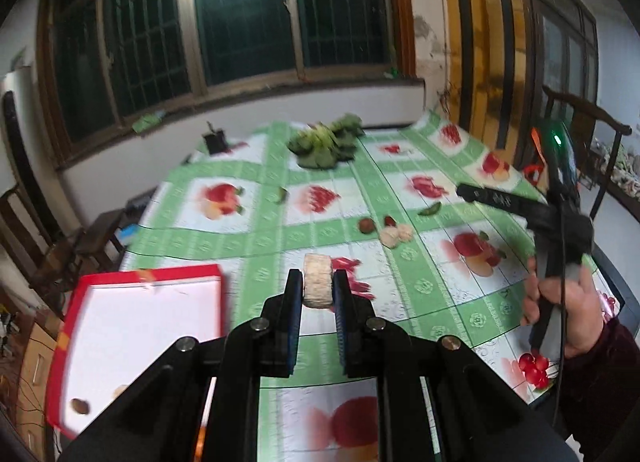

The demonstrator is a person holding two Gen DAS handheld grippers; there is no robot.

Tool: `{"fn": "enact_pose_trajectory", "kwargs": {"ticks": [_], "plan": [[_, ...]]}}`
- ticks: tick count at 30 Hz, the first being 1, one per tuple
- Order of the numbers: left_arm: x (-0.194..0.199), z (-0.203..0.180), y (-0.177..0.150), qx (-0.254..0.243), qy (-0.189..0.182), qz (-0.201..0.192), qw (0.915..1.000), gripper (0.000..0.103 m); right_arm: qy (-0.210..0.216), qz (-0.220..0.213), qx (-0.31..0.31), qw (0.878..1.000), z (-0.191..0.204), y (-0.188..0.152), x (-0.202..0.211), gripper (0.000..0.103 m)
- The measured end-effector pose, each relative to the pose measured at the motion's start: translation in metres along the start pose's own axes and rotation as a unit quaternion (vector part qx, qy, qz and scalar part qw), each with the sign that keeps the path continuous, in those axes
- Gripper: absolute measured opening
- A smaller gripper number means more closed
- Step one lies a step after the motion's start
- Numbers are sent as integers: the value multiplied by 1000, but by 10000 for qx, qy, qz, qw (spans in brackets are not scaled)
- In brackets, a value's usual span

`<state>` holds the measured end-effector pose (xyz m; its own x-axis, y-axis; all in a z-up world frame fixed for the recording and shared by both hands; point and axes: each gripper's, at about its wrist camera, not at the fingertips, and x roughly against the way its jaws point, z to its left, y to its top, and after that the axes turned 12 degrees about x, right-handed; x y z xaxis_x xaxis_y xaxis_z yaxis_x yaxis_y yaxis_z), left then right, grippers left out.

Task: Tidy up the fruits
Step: 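Carry the red date and pale cube over the tray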

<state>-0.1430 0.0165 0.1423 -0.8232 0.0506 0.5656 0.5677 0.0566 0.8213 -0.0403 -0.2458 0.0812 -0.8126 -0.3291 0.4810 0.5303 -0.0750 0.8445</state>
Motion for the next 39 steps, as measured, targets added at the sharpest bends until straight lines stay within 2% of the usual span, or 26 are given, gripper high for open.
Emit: {"fn": "enact_pose_trajectory", "kwargs": {"ticks": [6,14,19,26,39], "plan": [[31,25,-2,75,276,-452,9986,13,536,-379,236,9976,54,-19,32,20],[50,61,-11,311,581,-693,9954,13,1486,-157,832,9853,150,-46,33,20],[62,86,-16,527,732,-805,9927,13,1851,-152,1429,9722,209,-55,44,20],[75,113,-24,777,878,-915,9889,13,2119,-234,1954,9573,256,-64,62,20],[86,146,-37,960,1104,-914,9850,13,2374,-186,2494,9387,306,-85,73,20]]}}
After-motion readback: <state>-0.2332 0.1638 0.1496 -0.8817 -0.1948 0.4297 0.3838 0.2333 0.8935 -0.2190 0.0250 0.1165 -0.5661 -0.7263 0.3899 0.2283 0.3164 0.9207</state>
